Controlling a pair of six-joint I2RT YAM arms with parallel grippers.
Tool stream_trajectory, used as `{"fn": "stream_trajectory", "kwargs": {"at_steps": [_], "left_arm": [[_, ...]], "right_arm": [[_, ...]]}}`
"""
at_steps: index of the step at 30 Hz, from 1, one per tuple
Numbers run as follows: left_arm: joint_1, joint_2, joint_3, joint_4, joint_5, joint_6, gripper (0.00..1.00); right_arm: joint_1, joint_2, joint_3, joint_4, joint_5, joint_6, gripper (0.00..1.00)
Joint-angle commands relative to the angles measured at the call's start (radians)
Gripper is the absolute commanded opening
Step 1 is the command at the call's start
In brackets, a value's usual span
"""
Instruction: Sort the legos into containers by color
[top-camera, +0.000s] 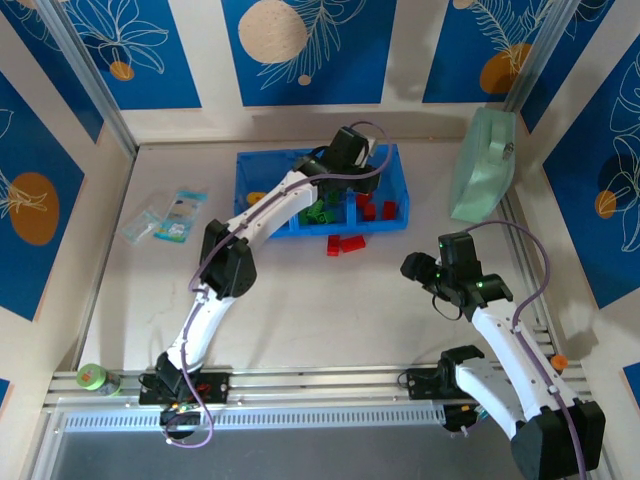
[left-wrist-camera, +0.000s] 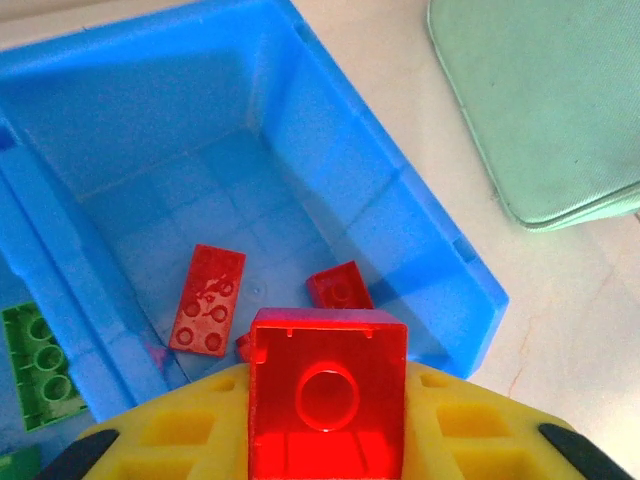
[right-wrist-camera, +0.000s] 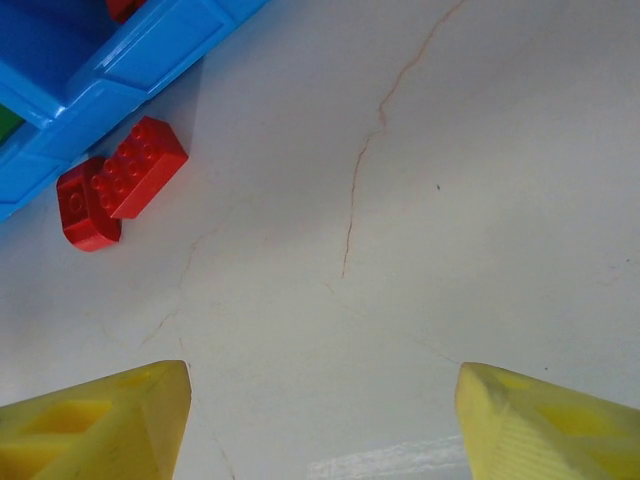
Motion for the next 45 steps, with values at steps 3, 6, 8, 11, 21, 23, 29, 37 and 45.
{"fn": "stream_trajectory", "kwargs": {"at_steps": [3,6,8,11,21,23,29,37,45], "left_arm": [[-0.006,0.035,0.041,-0.036,0.042,-0.002,0.69],[-0.007,0.017,0.055,-0.052,0.047,0.007,0.76],[-0.008,-0.011,0.042,-0.056,0.045,0.022,0.77],[-0.016,-0.079,-0.013,-0.042,0.038,0.053,0.79],[-0.029,-0.562,-0.702,0.27,-0.036,0.054,0.8],[-0.029,-0.657,-0.844,0.319,-0.059,0.037,0.8],[-0.03,-0.896,-1.226,0.4,-0.133,-0.036,0.8],[-0.029,-1.128,-1.575,0.424,-0.167,-0.14,0.8],[-0.03,-1.324,-1.769,0.39,-0.207,-0.214,0.79]], "right_arm": [[0.001,0.011,-0.002,0.02,-0.076,-0.026,0.72],[0.016,0.03,0.008,0.031,-0.086,-0.032,0.74],[0.034,0.053,0.02,0.033,-0.078,-0.039,0.75],[0.072,0.11,0.044,0.052,-0.09,-0.062,0.75],[0.223,0.427,0.236,0.057,0.011,-0.206,0.99],[0.231,0.482,0.264,0.077,0.008,-0.228,0.99],[0.251,0.689,0.375,0.14,0.01,-0.294,1.0],[0.254,0.932,0.558,0.113,0.066,-0.343,0.96],[0.296,1.054,0.649,0.092,0.102,-0.335,0.94]]}}
